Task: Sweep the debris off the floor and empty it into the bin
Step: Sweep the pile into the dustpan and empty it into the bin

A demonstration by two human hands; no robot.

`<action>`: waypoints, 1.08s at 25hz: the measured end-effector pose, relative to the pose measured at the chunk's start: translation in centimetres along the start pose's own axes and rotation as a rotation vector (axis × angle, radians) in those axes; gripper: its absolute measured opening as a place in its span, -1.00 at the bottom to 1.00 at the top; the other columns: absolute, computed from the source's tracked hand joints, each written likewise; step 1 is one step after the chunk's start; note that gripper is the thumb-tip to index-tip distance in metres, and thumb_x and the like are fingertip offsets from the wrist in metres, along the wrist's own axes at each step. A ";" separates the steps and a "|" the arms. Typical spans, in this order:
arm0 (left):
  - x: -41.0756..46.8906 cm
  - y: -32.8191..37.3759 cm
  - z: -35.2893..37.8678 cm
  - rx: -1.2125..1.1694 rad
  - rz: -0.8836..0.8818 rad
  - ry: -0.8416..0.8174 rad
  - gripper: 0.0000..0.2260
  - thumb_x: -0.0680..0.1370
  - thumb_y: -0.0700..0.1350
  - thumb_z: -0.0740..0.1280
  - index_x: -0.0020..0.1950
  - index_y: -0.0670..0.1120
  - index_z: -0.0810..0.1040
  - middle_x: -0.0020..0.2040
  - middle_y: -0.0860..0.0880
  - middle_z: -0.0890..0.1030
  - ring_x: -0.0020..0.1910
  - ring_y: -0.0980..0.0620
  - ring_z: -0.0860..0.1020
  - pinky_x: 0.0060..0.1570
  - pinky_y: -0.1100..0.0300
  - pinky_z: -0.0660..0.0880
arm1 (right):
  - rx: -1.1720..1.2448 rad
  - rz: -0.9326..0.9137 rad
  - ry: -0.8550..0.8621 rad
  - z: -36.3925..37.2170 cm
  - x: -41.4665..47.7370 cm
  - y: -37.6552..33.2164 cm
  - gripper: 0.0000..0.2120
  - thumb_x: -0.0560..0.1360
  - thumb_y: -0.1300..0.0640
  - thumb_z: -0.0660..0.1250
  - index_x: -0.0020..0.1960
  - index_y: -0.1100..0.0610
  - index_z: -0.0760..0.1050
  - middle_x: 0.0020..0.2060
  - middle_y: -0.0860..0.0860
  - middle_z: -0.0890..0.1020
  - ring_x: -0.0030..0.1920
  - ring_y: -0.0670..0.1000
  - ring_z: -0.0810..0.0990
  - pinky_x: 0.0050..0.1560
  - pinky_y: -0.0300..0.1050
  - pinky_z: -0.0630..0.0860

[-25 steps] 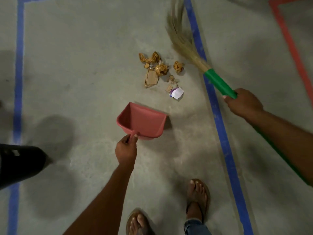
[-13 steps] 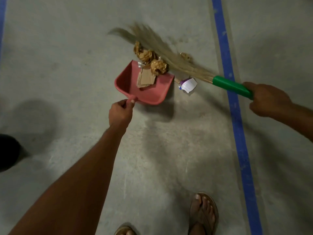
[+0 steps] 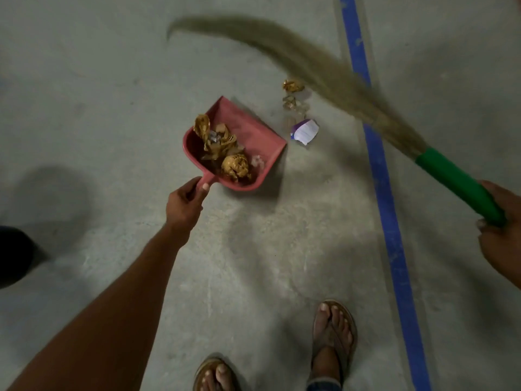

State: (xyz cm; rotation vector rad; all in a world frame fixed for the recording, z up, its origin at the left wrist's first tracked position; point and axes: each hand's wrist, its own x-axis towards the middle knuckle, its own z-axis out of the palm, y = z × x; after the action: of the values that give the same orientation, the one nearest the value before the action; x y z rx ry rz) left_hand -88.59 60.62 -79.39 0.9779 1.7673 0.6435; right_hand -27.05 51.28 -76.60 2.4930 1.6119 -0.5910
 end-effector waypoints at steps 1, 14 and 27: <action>-0.9 -0.5 -0.4 -0.004 -0.021 -0.017 -0.72 0.60 0.13 0.40 0.29 0.12 0.62 -0.02 0.05 0.68 -0.13 0.05 0.57 -0.18 0.15 0.53 | 0.032 0.000 0.040 -0.2 0.4 0.5 -0.23 0.42 0.14 0.23 0.52 -0.39 0.15 0.13 -0.02 0.53 0.00 0.15 0.59 -0.04 0.24 0.62; -1.4 0.7 6.0 0.099 -0.041 -0.025 -0.76 0.53 0.32 0.39 -0.16 0.20 0.68 -0.35 0.02 0.55 -0.34 0.05 0.49 -0.28 0.03 0.48 | -0.023 -0.004 -0.138 1.0 0.0 -12.6 -0.32 0.38 0.33 0.34 0.48 -0.01 0.41 0.18 0.25 0.61 0.14 0.31 0.61 0.10 0.10 0.55; -8.5 5.2 2.5 -0.263 -0.098 -0.091 -0.61 0.65 0.03 0.35 0.44 -0.09 0.55 0.22 -0.04 0.63 -0.12 0.12 0.52 -0.32 0.40 0.46 | -0.156 -0.071 -0.068 -6.5 -20.9 -11.0 -0.23 0.30 0.43 0.46 0.48 0.11 0.41 -0.22 -0.02 0.45 -0.28 0.01 0.43 -0.31 -0.09 0.39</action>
State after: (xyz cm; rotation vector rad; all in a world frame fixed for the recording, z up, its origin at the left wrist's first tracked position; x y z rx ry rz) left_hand -82.87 56.22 -72.03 0.7248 1.5927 0.7363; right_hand -42.78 40.11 -61.42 2.2891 1.6590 -0.5293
